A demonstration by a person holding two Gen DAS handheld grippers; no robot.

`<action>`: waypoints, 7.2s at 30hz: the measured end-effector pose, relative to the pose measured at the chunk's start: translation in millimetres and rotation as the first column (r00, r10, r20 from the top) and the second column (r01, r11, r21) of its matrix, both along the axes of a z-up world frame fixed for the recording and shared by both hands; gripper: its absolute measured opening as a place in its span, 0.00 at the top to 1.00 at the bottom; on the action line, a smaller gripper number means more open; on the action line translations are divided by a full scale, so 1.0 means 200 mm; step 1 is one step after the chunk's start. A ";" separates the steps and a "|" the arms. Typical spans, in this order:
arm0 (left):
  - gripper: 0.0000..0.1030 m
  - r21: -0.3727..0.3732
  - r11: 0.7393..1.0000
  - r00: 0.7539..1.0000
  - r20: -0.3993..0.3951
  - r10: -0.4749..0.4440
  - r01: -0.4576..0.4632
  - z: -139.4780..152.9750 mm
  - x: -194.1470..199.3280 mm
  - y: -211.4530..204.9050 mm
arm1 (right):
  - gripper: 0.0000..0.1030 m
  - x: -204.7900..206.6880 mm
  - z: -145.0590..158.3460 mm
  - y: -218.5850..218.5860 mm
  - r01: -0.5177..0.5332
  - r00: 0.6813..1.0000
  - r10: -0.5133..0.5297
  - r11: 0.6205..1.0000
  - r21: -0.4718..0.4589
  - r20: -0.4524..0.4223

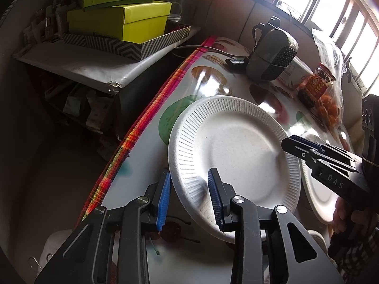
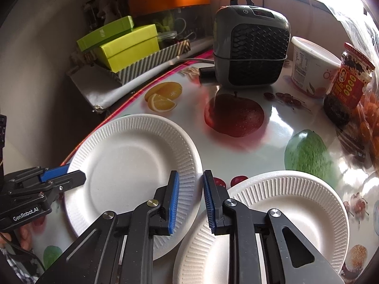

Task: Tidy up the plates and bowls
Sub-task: 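Close the left gripper on the plate rim and lift it, then carry the held plate over another white plate and lower it on, then open the left gripper and withdraw from the plate stack, then move the left gripper to the rim of the next white plate, then close the left gripper on the plate rim and lift it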

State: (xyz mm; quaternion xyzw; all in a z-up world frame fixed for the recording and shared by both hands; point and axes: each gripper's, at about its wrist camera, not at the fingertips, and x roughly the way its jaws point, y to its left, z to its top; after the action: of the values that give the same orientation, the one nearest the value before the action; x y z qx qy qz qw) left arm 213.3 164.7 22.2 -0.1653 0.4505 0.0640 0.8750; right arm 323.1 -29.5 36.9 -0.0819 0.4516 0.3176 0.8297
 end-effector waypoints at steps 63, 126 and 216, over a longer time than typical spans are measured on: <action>0.68 0.027 0.971 0.969 0.058 -0.239 0.238 0.21 -0.54 -0.51 | 0.80 -0.82 0.24 -0.72 0.239 0.971 -0.240 0.961 0.141 -0.010; 0.59 0.055 0.969 0.971 -0.028 -0.238 0.239 0.06 -0.61 -0.57 | 0.66 -0.97 0.08 -0.75 0.281 0.960 -0.280 0.958 0.059 -0.034; 0.67 -0.036 0.937 0.936 -0.053 -0.348 0.346 0.06 0.27 -0.71 | 0.77 -0.06 0.04 -0.86 0.328 0.942 -0.333 0.938 -0.116 -0.030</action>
State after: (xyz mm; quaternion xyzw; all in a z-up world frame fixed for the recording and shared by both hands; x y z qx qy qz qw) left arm 267.4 23.2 35.0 -0.0926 0.4986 -0.0924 0.8569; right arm 310.7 -200.6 44.7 -0.0425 0.4958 0.1503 0.8543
